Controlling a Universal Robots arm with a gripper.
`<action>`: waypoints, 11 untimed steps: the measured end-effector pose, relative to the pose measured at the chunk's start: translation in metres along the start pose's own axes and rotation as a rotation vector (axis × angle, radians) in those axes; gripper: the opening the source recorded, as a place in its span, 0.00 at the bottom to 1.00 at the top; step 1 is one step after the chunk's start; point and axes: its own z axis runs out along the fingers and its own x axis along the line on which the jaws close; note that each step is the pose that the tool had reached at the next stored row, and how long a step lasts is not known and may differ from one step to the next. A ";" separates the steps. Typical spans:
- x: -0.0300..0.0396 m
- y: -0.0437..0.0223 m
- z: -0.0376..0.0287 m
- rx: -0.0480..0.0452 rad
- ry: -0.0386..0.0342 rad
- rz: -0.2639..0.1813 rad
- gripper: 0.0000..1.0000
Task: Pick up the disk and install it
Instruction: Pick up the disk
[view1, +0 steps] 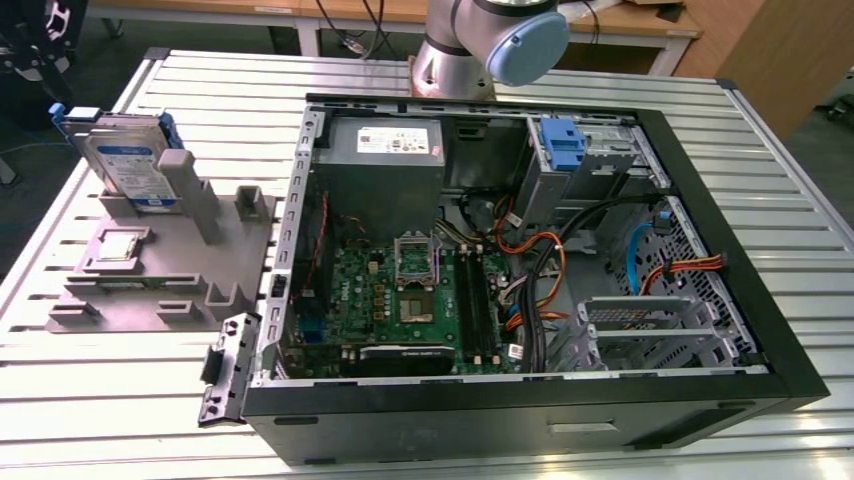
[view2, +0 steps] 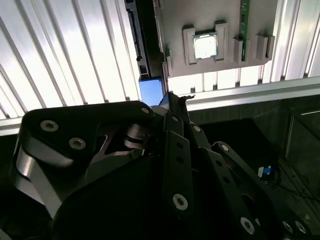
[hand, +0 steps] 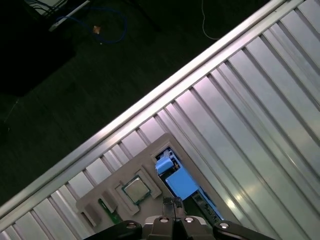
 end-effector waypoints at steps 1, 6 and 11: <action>0.0000 0.0000 0.0000 0.0001 0.0002 -0.007 0.10; 0.0000 0.0000 0.0000 0.0003 0.0008 -0.027 0.10; 0.0000 0.0000 0.0000 0.0004 0.0008 -0.028 0.10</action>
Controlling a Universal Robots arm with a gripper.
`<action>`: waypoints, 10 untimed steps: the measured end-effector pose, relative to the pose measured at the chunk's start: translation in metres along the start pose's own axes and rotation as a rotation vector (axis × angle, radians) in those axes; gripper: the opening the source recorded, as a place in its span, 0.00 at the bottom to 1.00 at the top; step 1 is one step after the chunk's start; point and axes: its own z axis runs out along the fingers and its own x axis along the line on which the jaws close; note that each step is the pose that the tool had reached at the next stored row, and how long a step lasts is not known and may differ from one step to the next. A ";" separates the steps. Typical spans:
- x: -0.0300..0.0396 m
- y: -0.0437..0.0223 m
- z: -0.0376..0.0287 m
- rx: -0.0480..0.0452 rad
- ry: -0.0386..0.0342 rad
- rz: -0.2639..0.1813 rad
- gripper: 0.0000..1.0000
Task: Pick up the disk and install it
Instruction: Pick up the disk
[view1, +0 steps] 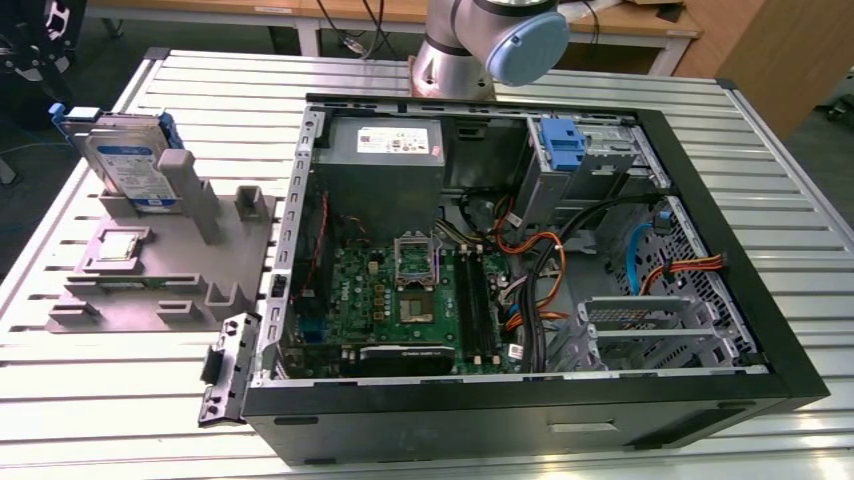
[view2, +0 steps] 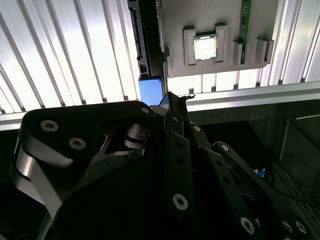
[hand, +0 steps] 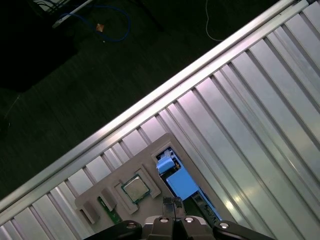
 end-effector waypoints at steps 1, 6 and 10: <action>0.0000 0.0000 0.0000 0.0000 0.0000 0.000 0.10; 0.0000 0.0000 0.0000 0.0000 0.0000 0.000 0.10; 0.0000 0.0000 0.0000 0.0000 0.0001 -0.006 0.10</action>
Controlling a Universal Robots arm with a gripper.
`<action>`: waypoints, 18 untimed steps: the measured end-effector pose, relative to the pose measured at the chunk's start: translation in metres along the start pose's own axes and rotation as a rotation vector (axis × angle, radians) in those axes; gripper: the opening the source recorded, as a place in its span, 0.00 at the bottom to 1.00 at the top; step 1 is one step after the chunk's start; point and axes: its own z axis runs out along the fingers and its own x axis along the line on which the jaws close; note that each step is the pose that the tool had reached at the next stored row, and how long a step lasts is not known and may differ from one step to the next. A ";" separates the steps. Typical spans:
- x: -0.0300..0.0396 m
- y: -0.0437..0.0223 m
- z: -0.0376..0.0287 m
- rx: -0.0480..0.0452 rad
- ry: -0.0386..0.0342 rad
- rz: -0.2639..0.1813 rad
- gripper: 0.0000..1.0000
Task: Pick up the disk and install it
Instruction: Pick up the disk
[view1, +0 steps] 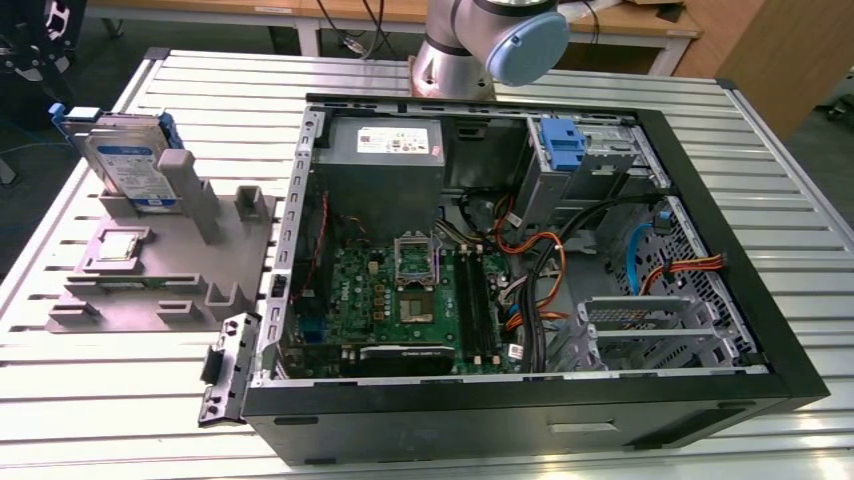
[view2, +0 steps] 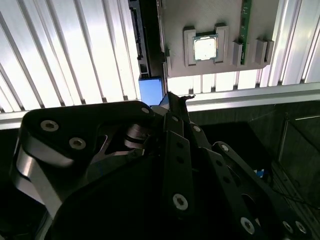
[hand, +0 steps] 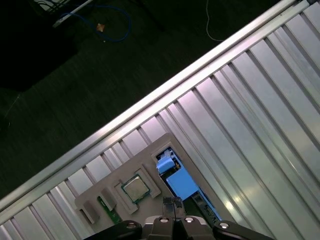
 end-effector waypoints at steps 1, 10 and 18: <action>0.0000 0.0000 0.0000 0.0002 0.0002 -0.009 0.10; -0.0001 -0.0001 0.0008 0.0088 -0.0021 -0.108 0.10; 0.0000 -0.0001 0.0016 0.0139 -0.0025 -0.207 0.10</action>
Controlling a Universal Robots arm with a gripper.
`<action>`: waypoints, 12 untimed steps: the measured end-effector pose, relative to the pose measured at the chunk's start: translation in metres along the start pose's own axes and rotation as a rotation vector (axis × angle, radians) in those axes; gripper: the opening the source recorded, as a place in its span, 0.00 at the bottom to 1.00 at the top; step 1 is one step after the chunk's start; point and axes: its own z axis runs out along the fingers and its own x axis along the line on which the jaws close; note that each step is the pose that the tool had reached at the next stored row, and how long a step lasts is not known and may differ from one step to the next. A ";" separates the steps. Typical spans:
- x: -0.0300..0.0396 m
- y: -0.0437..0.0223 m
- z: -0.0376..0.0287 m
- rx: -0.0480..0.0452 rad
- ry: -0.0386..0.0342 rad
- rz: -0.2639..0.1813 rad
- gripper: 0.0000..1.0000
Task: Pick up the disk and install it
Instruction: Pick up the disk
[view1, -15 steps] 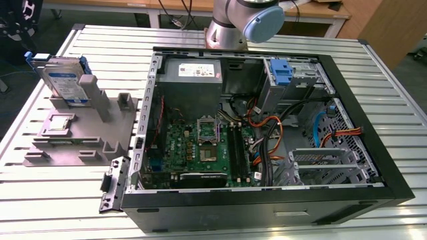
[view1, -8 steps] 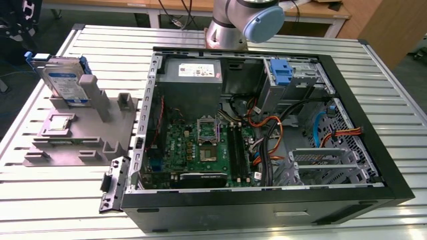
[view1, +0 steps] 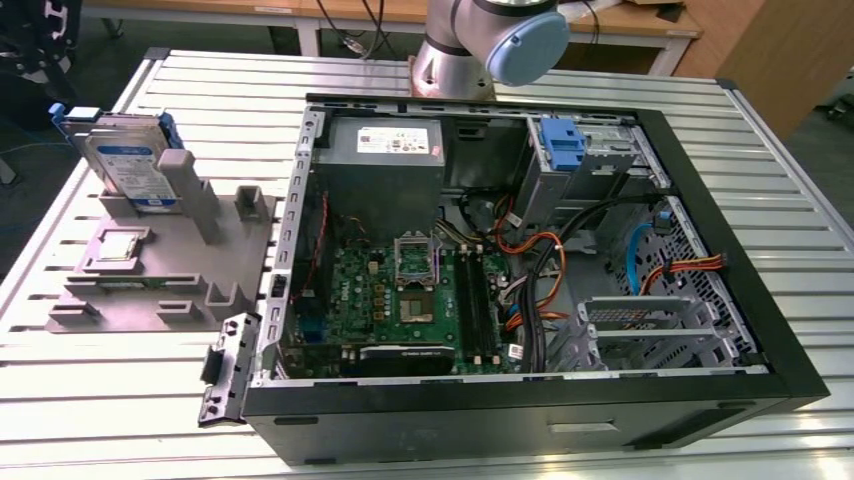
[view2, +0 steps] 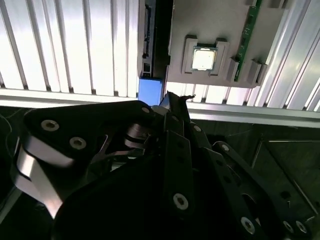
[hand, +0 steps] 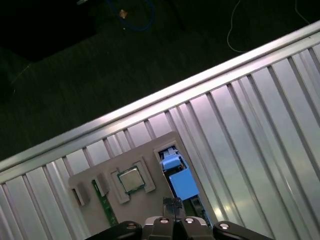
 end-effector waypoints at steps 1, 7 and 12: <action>0.0000 0.0000 0.0002 0.0001 0.0002 -0.018 0.10; 0.0000 0.0000 0.0014 0.0008 0.0019 -0.127 0.10; 0.0001 0.0002 0.0020 0.0014 0.0026 -0.187 0.10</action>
